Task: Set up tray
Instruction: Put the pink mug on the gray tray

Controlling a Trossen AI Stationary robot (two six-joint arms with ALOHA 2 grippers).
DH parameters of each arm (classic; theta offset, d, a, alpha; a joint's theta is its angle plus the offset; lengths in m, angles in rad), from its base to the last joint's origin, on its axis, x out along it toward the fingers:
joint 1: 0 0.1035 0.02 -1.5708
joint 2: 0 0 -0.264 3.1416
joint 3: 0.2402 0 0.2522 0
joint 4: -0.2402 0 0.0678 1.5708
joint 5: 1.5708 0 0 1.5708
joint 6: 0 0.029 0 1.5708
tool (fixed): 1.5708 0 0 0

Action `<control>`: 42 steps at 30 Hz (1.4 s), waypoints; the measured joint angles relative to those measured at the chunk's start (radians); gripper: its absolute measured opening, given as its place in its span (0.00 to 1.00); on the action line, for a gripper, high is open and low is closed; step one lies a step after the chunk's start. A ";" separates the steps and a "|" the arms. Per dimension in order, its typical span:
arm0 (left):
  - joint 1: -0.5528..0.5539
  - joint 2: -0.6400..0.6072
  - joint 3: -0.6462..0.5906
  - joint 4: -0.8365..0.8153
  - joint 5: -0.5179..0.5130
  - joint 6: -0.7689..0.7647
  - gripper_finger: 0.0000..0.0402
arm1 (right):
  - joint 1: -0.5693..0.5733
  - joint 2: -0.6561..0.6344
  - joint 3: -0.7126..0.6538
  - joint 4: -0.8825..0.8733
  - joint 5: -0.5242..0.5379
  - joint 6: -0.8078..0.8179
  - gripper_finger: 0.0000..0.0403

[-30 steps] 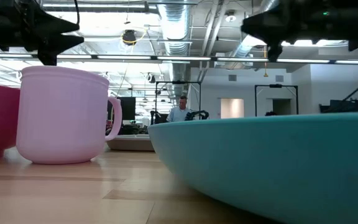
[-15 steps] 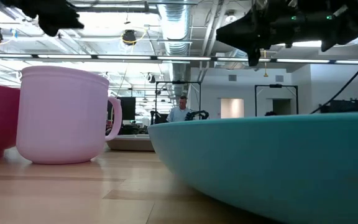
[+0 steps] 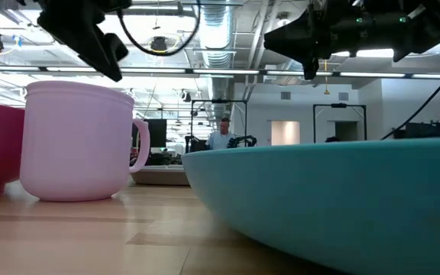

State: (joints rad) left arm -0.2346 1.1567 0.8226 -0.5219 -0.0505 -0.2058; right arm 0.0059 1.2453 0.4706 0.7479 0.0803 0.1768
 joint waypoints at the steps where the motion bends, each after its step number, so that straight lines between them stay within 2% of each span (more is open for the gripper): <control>1: 0.000 0.028 0.016 0.000 0.010 0.005 0.42 | 0.000 0.000 0.000 -0.009 0.000 0.000 0.17; 7: 0.001 0.157 0.061 -0.001 0.063 0.013 0.42 | 0.000 0.000 0.000 -0.029 0.000 0.000 0.17; 13: 0.001 0.219 0.087 -0.002 0.111 0.003 0.42 | 0.000 0.000 0.000 -0.030 -0.001 0.000 0.17; 21: -0.003 0.221 0.089 -0.028 0.104 -0.045 0.42 | 0.000 0.000 0.000 -0.030 -0.001 0.013 0.17; 26: -0.007 0.220 0.061 -0.042 0.028 -0.084 0.42 | 0.000 0.000 0.000 -0.030 -0.001 0.033 0.17; 42: -0.015 0.220 0.051 0.007 0.075 -0.107 0.42 | 0.000 0.000 0.000 -0.030 -0.001 0.034 0.17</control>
State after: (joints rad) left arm -0.2493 1.3766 0.8735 -0.5148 0.0249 -0.3125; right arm 0.0059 1.2453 0.4702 0.7178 0.0792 0.2104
